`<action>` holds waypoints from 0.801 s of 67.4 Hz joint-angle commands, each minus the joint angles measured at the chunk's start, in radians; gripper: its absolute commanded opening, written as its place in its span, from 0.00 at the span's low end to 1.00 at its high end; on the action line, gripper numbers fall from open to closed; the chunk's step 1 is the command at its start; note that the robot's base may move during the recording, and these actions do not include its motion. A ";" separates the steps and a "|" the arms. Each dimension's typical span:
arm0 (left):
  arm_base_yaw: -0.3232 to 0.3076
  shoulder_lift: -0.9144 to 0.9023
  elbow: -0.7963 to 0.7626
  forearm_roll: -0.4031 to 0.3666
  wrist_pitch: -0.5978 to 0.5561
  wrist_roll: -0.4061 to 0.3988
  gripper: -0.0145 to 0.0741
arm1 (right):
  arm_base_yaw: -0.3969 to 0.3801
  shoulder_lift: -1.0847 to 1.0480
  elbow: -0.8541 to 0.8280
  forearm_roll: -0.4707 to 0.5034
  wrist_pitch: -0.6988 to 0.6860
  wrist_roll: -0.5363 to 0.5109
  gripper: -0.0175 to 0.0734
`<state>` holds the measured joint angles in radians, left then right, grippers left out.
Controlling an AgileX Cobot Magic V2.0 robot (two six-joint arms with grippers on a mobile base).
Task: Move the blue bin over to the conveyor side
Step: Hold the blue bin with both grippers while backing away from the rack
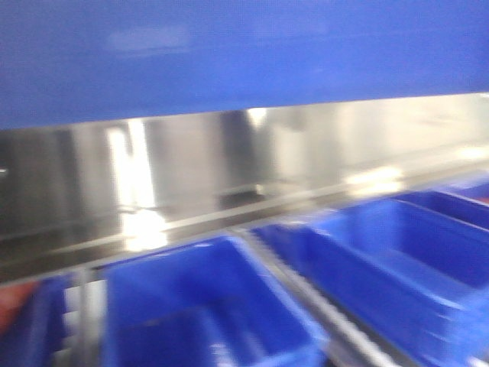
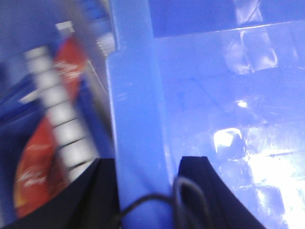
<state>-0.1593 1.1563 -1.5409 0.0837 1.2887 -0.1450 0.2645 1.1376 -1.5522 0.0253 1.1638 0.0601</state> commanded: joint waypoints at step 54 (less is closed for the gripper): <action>-0.005 -0.022 -0.012 0.013 -0.068 0.018 0.15 | -0.003 -0.023 -0.011 -0.033 -0.103 -0.024 0.11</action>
<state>-0.1593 1.1563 -1.5409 0.0837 1.2887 -0.1469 0.2645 1.1376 -1.5522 0.0253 1.1638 0.0601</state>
